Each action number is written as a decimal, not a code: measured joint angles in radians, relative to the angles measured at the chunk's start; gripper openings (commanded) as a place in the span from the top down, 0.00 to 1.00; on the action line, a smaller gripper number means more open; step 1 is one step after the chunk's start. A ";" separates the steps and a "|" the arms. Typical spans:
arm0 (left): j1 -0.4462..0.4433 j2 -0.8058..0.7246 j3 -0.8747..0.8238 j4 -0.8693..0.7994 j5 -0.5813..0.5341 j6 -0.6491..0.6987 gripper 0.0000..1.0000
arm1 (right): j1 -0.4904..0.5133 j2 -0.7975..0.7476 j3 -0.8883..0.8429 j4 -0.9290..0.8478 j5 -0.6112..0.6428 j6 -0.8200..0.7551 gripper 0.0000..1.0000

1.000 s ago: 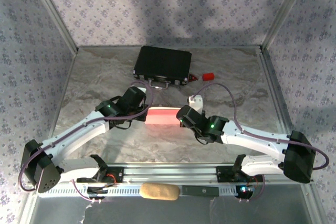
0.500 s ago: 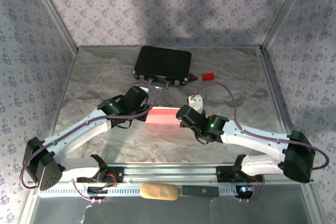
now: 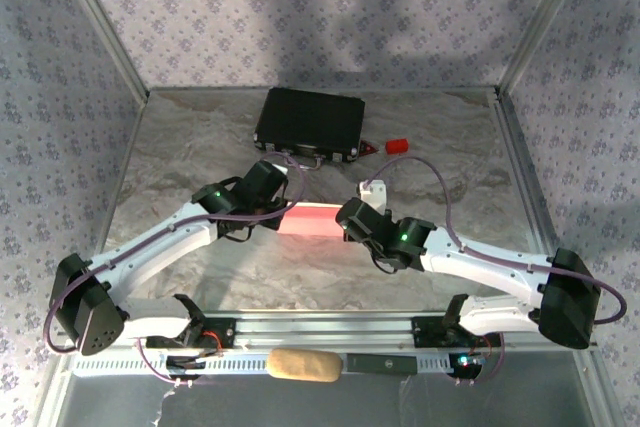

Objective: Fold the paper box

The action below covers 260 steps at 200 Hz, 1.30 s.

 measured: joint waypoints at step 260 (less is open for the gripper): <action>-0.002 -0.103 -0.222 0.321 -0.047 -0.142 1.00 | 0.007 0.011 -0.023 0.048 0.043 -0.038 1.00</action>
